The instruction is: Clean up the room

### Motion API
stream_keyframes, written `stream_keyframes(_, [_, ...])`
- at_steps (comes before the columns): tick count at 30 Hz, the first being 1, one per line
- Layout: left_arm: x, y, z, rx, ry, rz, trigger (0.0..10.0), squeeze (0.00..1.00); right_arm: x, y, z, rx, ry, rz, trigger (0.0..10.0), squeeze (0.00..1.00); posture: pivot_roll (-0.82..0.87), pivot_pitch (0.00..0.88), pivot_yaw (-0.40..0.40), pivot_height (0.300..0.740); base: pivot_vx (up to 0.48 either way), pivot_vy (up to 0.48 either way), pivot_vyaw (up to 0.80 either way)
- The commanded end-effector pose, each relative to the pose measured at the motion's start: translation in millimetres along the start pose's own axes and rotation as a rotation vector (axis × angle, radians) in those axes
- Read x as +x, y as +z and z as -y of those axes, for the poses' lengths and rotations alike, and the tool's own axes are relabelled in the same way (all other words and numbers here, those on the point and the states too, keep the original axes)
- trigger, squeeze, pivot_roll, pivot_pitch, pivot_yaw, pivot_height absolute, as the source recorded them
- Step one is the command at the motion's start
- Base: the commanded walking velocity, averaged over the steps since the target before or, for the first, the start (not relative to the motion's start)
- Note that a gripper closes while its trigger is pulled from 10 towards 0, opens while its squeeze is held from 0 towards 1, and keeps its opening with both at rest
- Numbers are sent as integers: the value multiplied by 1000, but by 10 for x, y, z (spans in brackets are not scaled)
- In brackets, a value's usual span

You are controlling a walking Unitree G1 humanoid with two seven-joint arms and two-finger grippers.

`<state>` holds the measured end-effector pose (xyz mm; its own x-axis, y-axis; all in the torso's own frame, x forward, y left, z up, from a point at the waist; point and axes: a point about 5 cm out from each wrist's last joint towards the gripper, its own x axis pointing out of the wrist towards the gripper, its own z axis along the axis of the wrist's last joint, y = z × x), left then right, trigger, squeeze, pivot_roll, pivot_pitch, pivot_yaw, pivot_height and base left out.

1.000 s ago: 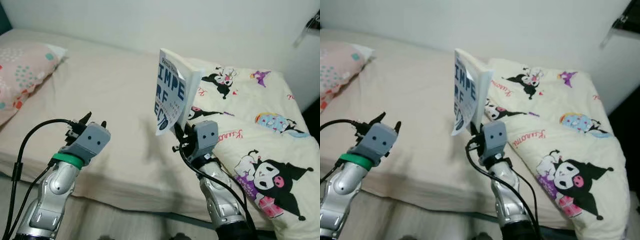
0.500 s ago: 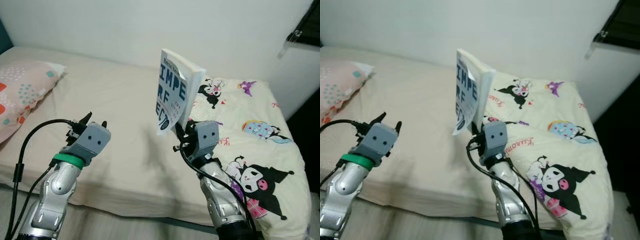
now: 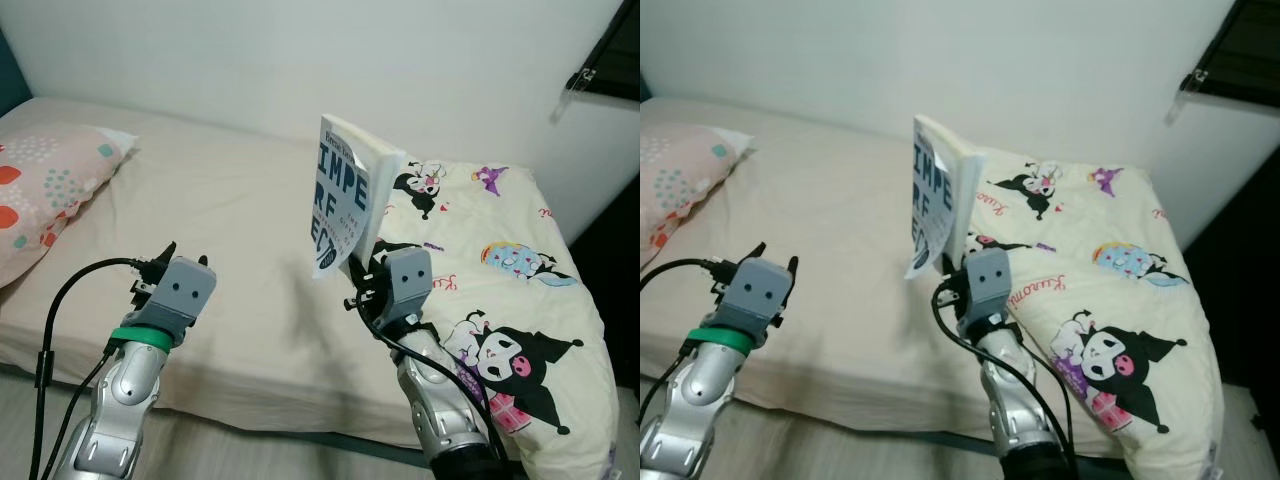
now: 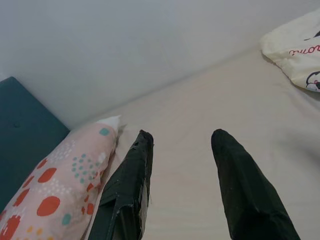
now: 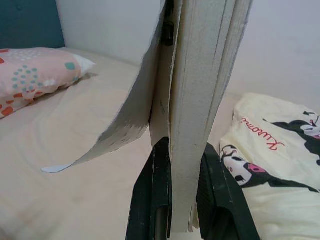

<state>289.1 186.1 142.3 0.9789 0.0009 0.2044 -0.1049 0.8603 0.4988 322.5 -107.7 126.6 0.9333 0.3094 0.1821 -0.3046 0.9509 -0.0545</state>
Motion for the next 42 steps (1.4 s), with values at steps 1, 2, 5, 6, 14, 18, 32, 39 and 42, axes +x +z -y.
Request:
stream_keyframes(1, [-40, -69, 28, 5, -4, -27, 10000, 0, -19, -5, 3, -1, -4, 11, 10000, 0, 83, 56, -52, 740, 0, 480, 0])
stream_keyframes(2, [-40, -69, 28, 5, -4, -27, 10000, 0, -19, -5, 3, -1, -4, 11, 10000, 0, 83, 56, -52, 740, 0, 480, 0])
stream_keyframes(5, [-39, -71, 24, 6, -2, -27, 10000, 0, -19, -7, 6, -2, -4, 10, 10000, 0, 82, 56, -51, 740, 0, 480, 0])
stream_keyframes(6, [-36, -74, 19, 8, 0, -28, 10000, 0, -18, -7, 7, -2, -4, 10, 10000, 0, 82, 56, -51, 740, 0, 480, 0])
stream_keyframes(14, [-23, -94, 10, 17, 7, -37, 10000, 0, -32, -20, 10, -3, -7, 9, 10000, 0, 77, 59, -46, 740, 0, 420, 0])
stream_keyframes(18, [-4, -115, 5, 35, 4, -55, 10000, 0, -41, -24, 12, -2, -10, 9, 10000, 0, 76, 62, -43, 740, 0, 0, 0])
stream_keyframes(32, [-7, -148, 27, 56, -17, -72, 10000, 0, -56, -36, 7, -2, -12, 6, 10000, 0, 71, 64, -40, 740, 0, 0, 0])
stream_keyframes(39, [-4, -161, 31, 58, -21, -78, 10000, 0, -56, -54, 6, -2, -12, -4, 10000, 0, 74, 62, -39, 740, 0, 0, 0])
stream_keyframes(42, [-4, -164, 31, 59, -22, -81, 10000, 0, -55, -54, 2, -3, -12, -4, 10000, 0, 73, 62, -39, 740, 0, 0, 0])
